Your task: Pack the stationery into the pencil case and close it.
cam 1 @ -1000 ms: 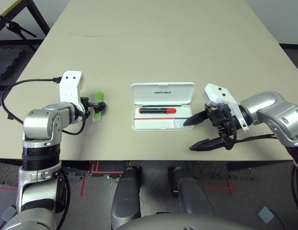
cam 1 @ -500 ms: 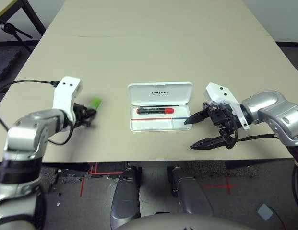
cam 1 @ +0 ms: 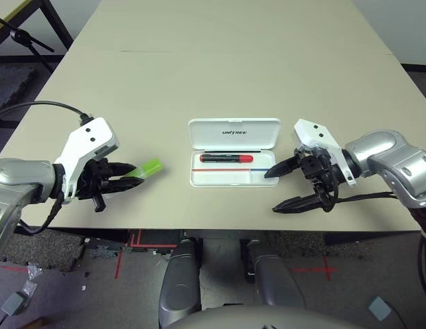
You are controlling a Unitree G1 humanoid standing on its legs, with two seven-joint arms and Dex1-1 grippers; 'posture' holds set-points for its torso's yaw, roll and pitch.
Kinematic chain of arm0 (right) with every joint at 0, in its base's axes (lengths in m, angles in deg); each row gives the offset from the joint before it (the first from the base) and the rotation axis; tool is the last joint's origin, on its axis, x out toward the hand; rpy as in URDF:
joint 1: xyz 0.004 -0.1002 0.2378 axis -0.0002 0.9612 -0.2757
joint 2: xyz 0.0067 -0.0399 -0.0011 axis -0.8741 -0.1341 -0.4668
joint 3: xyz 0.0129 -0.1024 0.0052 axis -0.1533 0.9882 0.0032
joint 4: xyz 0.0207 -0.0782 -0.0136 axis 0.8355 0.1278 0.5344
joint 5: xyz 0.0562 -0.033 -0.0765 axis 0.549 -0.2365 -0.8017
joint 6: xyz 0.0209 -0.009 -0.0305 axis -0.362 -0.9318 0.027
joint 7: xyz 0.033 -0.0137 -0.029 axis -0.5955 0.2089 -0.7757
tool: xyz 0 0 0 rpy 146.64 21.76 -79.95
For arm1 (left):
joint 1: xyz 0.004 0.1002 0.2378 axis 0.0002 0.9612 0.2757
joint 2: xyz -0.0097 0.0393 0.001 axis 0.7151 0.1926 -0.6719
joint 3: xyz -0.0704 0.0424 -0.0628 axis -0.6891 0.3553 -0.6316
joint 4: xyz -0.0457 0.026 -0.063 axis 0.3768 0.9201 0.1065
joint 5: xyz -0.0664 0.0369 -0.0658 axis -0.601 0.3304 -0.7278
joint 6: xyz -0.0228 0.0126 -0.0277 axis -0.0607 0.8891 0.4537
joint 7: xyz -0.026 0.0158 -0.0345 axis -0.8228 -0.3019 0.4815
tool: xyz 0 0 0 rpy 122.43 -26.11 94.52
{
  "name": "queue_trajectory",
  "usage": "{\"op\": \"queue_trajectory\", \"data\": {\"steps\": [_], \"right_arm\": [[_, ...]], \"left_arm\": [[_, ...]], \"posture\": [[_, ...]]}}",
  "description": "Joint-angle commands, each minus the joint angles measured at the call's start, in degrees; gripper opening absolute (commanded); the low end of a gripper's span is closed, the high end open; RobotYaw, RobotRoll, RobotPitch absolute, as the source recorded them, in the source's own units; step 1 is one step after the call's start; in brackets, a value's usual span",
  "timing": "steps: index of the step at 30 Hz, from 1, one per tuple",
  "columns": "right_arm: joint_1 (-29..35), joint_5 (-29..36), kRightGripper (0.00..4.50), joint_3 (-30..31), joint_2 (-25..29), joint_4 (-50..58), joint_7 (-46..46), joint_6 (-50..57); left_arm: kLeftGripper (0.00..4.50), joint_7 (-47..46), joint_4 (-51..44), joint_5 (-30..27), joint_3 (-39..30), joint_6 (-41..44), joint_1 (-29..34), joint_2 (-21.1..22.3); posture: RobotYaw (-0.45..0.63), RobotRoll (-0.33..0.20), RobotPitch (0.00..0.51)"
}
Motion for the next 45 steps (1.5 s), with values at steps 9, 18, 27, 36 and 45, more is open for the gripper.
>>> {"op": "queue_trajectory", "data": {"steps": [9,18,27,36,45], "right_arm": [[2.7,-1.31,4.5,-1.01,1.84,-1.05,-0.77,-0.91],[3.55,-1.58,4.5,-2.27,1.72,-1.71,-2.11,-1.86],[4.11,-1.71,4.5,-3.36,2.02,-1.91,-2.98,-2.0],[4.87,-1.51,4.5,-3.86,2.08,-1.39,-3.72,-1.87],[5.34,-1.65,4.5,-4.19,1.99,-1.47,-4.08,-2.29]], "left_arm": [[1.08,1.82,1.08,4.85,18.19,-2.04,-15.56,-5.3],[1.08,1.95,4.84,9.18,29.33,-2.05,-24.45,-15.19],[1.08,0.45,12.09,15.52,35.39,-2.5,-28.59,-22.79],[1.08,1.46,15.62,20.05,38.06,-4.18,-29.81,-25.25],[2.14,3.34,15.01,22.36,39.19,-5.21,-28.19,-24.04]], "posture": [[0.05,0.0,0.195],[0.03,0.0,0.188],[0.01,0.0,0.185],[0.01,0.0,0.185],[-0.01,0.0,0.188]]}}
